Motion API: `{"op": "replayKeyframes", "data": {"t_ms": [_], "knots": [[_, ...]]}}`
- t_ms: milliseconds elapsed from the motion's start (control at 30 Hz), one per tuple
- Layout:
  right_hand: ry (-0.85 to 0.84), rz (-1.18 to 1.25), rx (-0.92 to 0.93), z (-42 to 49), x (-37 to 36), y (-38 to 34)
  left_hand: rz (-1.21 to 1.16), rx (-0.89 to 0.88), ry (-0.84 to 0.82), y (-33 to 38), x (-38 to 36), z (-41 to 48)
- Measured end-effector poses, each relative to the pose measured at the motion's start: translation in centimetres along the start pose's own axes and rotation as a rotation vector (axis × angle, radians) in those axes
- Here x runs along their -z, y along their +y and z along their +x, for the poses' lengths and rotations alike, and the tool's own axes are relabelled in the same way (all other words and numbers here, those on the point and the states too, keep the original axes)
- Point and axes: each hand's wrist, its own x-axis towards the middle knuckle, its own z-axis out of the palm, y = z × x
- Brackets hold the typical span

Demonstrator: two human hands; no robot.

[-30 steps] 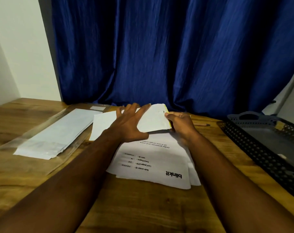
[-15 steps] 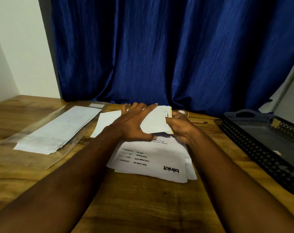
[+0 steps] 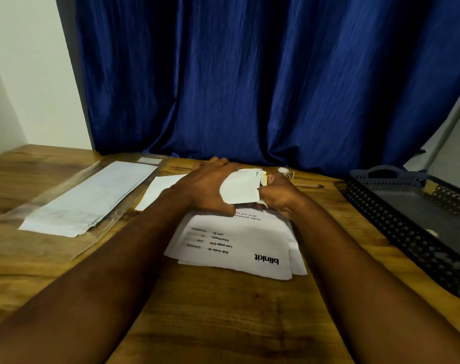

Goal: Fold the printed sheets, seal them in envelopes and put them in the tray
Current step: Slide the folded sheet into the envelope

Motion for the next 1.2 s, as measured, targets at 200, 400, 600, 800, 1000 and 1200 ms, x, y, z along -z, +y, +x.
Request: {"op": "replayKeyframes", "data": {"t_ms": [200, 400, 600, 800, 1000, 1200], "knots": [[0.083, 0.162, 0.105, -0.2, -0.2, -0.8, -0.005, 0.016, 0.097, -0.9, 0.0, -0.1], [0.304, -0.322, 0.248, -0.1, 2.3, -0.1, 0.016, 0.160, 0.096, -2.2, 0.2, -0.3], [-0.014, -0.932, 0.214, -0.8, 2.0, 1.0, 0.038, 0.230, 0.047, -2.7, -0.3, -0.1], [-0.094, -1.061, 0.125, -0.3, 1.7, 0.2, 0.037, 0.237, 0.028, -3.1, -0.4, 0.0], [-0.051, -0.926, 0.117, 0.2, 1.2, -0.2, 0.052, 0.226, 0.061, -3.2, -0.5, 0.0], [0.012, -0.602, 0.263, 0.7, 2.5, 0.0, 0.085, 0.248, 0.081, -2.8, -0.2, -0.1]]}}
